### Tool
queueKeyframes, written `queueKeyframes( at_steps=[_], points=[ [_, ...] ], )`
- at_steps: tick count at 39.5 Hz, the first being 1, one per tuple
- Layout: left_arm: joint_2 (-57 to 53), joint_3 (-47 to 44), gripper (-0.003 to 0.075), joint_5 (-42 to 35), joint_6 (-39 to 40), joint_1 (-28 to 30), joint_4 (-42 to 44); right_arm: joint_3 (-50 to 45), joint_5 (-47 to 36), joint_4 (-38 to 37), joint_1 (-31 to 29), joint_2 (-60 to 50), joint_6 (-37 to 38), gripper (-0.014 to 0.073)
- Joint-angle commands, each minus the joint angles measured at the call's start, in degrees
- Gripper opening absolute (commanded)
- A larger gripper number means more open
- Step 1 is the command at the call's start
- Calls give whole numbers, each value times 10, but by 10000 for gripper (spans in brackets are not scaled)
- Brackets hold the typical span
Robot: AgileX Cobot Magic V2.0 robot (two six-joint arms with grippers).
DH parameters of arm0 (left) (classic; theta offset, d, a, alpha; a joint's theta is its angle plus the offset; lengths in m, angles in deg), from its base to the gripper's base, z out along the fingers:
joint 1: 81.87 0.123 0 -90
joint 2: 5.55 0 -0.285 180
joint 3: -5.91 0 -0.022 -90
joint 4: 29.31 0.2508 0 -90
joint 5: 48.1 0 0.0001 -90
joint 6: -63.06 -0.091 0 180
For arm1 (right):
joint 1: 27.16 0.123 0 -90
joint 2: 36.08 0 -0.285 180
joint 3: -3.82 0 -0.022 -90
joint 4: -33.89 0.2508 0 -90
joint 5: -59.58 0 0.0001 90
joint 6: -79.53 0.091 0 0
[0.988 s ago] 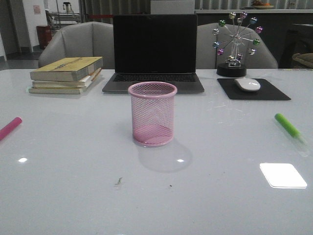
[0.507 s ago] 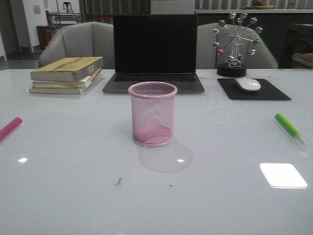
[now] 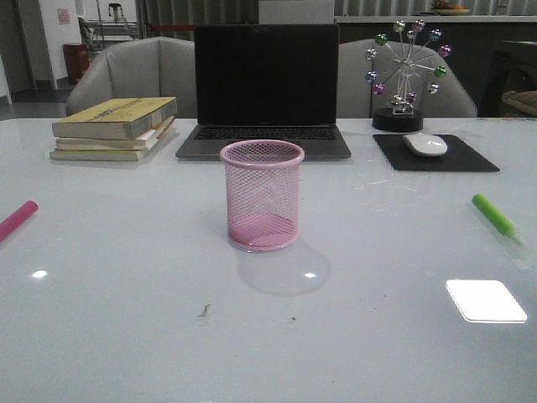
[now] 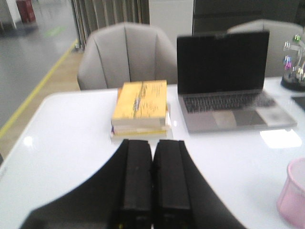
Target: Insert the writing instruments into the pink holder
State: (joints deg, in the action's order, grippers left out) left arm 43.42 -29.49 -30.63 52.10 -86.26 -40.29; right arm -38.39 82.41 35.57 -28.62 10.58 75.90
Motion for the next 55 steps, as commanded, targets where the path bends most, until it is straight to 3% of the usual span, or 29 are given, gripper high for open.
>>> queueKeyframes(
  at_steps=[1,16,21,28,33,55],
  points=[
    [24,21,94,-38,1,1,-4,22,-42,-6,-3,29,0,59],
    [55,21,95,-8,1,1,-4,22,-37,-6,-3,45,0,59],
    [55,21,144,-8,1,1,-4,22,-17,-6,-3,45,0,70],
    [55,21,295,-8,1,1,-4,22,-5,-6,-3,45,0,244],
    [55,21,346,-8,1,1,-4,22,-5,-6,-3,45,0,363],
    [55,21,356,-7,1,1,-4,22,-10,-6,-3,45,0,363]
  ],
)
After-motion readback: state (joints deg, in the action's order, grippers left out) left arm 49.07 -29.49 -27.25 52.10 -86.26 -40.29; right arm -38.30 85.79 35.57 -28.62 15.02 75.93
